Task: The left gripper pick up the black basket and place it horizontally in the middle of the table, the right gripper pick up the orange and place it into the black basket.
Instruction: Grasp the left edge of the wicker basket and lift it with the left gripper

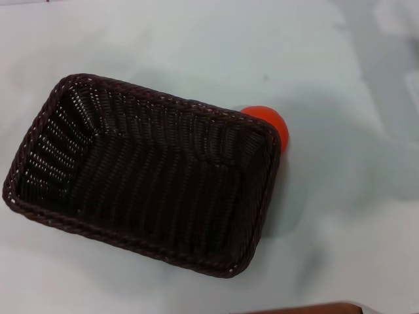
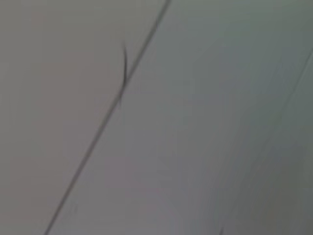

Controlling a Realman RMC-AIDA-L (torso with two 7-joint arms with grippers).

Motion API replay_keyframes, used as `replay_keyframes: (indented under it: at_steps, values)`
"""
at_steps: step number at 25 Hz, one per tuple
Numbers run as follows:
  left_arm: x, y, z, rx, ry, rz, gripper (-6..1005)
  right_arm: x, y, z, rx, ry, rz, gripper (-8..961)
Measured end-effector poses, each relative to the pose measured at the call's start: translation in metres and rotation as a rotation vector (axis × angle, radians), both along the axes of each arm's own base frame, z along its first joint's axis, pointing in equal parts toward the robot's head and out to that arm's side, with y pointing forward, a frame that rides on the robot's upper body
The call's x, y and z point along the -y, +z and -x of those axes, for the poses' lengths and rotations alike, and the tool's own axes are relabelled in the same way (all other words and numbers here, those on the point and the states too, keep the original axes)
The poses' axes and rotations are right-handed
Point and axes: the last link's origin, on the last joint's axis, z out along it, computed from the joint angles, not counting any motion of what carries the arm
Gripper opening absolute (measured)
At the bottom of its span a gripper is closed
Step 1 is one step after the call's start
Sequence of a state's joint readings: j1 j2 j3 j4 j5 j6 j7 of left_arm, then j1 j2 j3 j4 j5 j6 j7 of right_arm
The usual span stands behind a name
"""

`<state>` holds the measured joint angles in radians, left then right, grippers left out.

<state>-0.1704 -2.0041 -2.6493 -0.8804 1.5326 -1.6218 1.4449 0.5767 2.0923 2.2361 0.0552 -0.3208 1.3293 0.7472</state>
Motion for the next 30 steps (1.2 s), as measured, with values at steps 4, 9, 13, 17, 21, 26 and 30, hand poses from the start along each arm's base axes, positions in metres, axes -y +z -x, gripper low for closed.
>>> replay_keyframes:
  at_steps: [4,9,13,17,21,26,30]
  values:
    - [-0.004,0.0,-0.016,-0.137,0.066,0.129,730,0.0,-0.001,-0.002,-0.003,-0.01,0.004,925]
    - [-0.011,-0.008,-0.037,-0.262,0.14,0.225,733,0.0,-0.004,-0.005,-0.008,-0.03,0.019,925]
    - [-0.017,-0.016,-0.048,-0.329,0.169,0.288,733,0.004,-0.006,-0.008,-0.015,-0.043,0.025,924]
    - [-0.024,-0.022,-0.052,-0.371,0.188,0.334,732,0.008,-0.007,-0.013,-0.033,-0.052,0.03,924]
    - [-0.03,-0.03,-0.053,-0.426,0.209,0.403,732,0.01,-0.007,-0.016,-0.042,-0.062,0.031,925]
    - [-0.033,-0.036,-0.053,-0.483,0.246,0.493,733,0.011,-0.008,-0.018,-0.044,-0.074,0.035,924]
    - [-0.034,-0.039,-0.058,-0.495,0.233,0.538,732,0.01,-0.009,-0.02,-0.045,-0.088,0.044,924]
